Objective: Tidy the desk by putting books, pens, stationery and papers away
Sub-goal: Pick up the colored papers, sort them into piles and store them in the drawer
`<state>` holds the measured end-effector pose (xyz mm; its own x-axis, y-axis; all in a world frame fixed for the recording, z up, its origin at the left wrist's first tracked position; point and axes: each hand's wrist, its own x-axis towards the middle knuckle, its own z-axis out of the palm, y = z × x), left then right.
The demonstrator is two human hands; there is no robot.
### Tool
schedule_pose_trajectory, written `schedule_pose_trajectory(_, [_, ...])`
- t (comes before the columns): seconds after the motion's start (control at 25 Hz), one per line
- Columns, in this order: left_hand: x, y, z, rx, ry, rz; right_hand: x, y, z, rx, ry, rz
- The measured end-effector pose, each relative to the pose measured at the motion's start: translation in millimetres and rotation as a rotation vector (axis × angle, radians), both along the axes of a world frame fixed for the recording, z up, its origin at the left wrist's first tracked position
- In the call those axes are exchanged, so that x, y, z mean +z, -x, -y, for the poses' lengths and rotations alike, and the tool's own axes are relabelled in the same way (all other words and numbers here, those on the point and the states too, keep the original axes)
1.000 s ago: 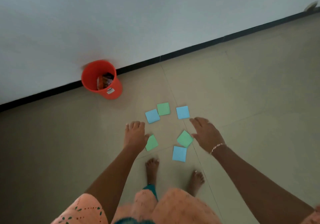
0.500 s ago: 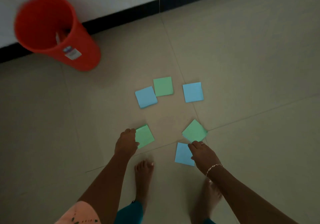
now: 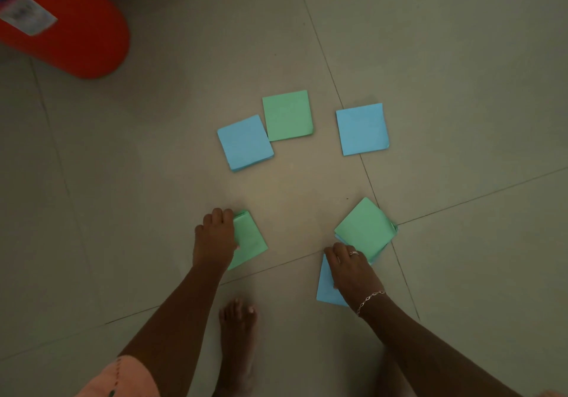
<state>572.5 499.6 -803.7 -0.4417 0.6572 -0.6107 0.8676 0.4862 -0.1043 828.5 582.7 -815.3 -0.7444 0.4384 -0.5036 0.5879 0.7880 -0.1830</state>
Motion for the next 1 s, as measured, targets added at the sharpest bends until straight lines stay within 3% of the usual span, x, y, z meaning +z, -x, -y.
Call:
schedule_pose_trajectory(0.2, [-10.4,3.4,-2.9,-0.016,-0.049,0.011,-0.3,7.2,-4.5,-0.082,0.029,0.075])
schedule_pose_trajectory(0.4, [-4.0,-2.6,-4.5,0.275,-0.031,0.107,20.5,7.9,-14.2,-0.103,0.127,0.121])
schedule_pose_trajectory(0.52, [23.2,-8.3,-6.5,0.422,-0.092,0.179,48.0,0.3,-20.6,-0.234,0.238,0.191])
schedule_pose_trajectory(0.64, [79.0,-17.9,-4.3,0.599,-0.219,0.319,105.2,-4.0,-23.7,-0.406,0.248,0.175])
schedule_pose_trajectory(0.84, [214.8,-23.4,4.2,1.035,-0.445,0.684,233.4,-0.2,-44.2,-0.858,0.316,-0.116])
schedule_pose_trajectory(1.0, [350.7,-8.9,0.9,1.223,-0.608,0.799,376.7,19.2,-73.2,-1.065,0.394,-0.344])
